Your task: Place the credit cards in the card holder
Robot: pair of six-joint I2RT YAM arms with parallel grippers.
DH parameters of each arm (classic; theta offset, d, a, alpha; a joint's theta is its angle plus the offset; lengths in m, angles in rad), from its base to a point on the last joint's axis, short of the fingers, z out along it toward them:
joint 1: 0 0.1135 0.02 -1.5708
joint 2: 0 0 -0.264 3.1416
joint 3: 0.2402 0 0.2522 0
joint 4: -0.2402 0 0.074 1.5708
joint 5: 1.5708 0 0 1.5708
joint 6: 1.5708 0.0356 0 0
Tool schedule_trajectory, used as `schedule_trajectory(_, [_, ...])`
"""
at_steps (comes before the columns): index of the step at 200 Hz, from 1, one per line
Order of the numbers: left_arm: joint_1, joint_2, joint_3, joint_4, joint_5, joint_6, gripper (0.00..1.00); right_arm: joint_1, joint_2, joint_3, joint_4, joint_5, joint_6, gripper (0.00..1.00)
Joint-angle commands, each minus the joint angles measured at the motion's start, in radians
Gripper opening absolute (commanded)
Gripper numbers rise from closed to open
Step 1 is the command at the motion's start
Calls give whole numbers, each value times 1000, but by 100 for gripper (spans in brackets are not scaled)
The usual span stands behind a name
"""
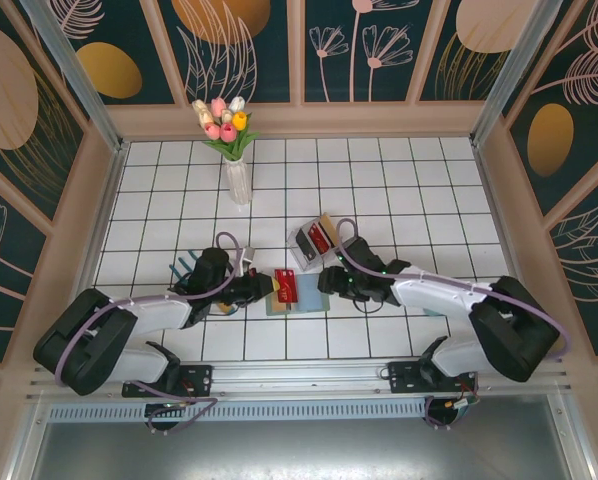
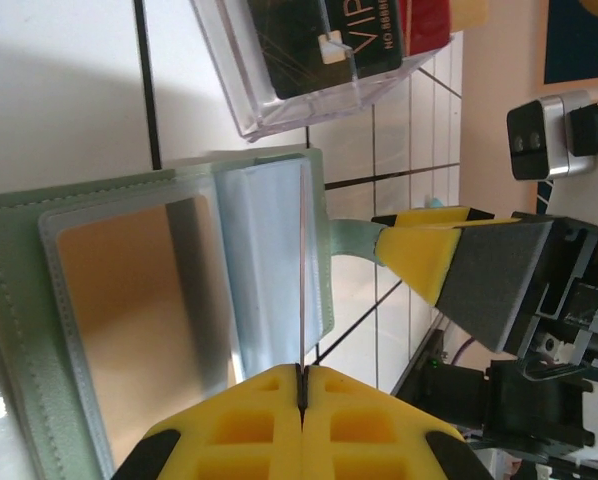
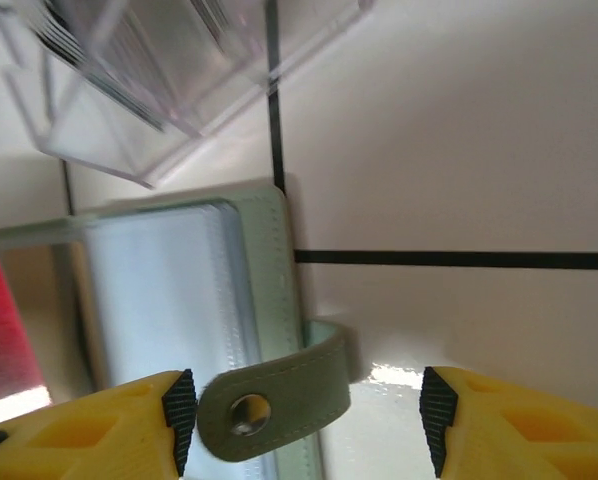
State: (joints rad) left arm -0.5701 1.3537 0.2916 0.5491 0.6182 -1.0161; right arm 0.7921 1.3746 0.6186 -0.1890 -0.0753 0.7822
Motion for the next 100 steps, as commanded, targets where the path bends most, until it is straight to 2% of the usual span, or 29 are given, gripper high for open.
schedule_trajectory(1, [-10,34,10,30,-19,32,0,19,44,48,-30,44,-22,64])
schedule_trajectory(73, [-36,127,11,87,-23,26,0,21,110,71,-49,58,-38,63])
schedule_trajectory(85, [-42,145,13,110,-20,17,0,20,119,68,-39,43,-42,60])
schedule_trajectory(100, [-50,168,18,142,-9,0,0,21,134,67,-32,34,-42,51])
